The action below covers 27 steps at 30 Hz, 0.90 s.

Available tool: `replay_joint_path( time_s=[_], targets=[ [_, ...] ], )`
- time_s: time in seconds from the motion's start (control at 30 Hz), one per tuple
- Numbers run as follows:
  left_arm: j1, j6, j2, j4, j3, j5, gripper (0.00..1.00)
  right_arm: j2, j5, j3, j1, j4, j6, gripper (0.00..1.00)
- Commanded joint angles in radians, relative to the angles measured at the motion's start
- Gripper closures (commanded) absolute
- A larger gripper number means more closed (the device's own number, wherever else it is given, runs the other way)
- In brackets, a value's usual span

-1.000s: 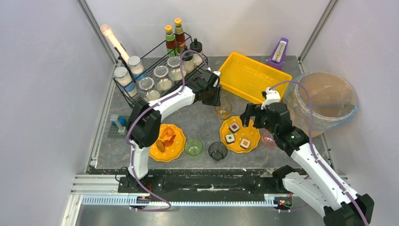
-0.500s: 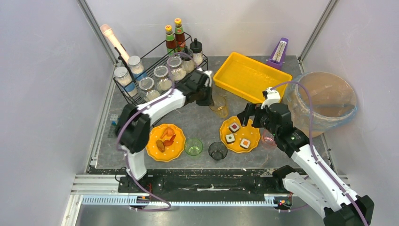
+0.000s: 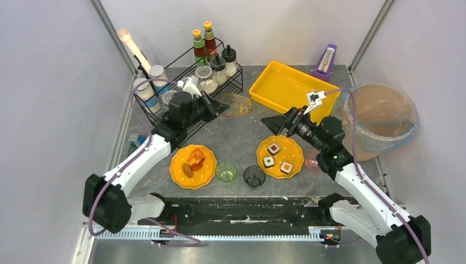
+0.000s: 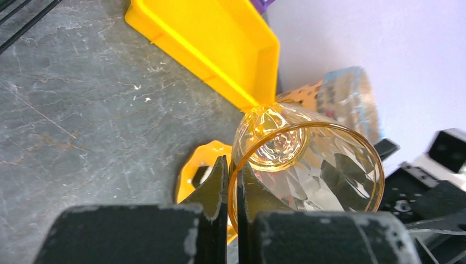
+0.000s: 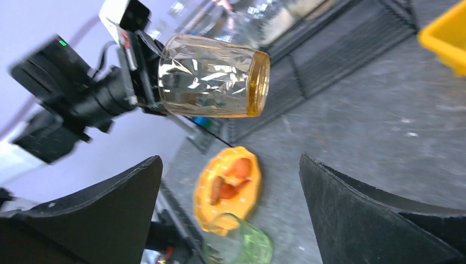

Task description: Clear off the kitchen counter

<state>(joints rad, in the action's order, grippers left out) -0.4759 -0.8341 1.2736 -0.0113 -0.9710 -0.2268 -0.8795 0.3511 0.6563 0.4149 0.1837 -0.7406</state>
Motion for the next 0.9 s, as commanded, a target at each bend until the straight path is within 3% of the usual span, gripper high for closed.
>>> replay_joint_path(
  time_s=[0.0, 0.33, 0.6, 0.87],
  targets=[
    [0.010, -0.207, -0.117, -0.209, 0.098, 0.037, 0.98, -0.044, 0.120, -0.092, -0.004, 0.448, -0.320, 0.02],
    [-0.016, -0.490, -0.237, -0.448, 0.276, 0.062, 0.98, -0.201, 0.097, -0.078, 0.026, 0.719, -0.554, 0.02],
    [-0.066, -0.559, -0.243, -0.531, 0.298, 0.076, 0.98, -0.329, 0.050, -0.013, 0.077, 0.767, -0.627, 0.02],
    [-0.118, -0.584, -0.228, -0.555, 0.320, 0.099, 0.98, -0.431, 0.063, -0.014, 0.098, 1.041, -0.776, 0.02]
  ],
)
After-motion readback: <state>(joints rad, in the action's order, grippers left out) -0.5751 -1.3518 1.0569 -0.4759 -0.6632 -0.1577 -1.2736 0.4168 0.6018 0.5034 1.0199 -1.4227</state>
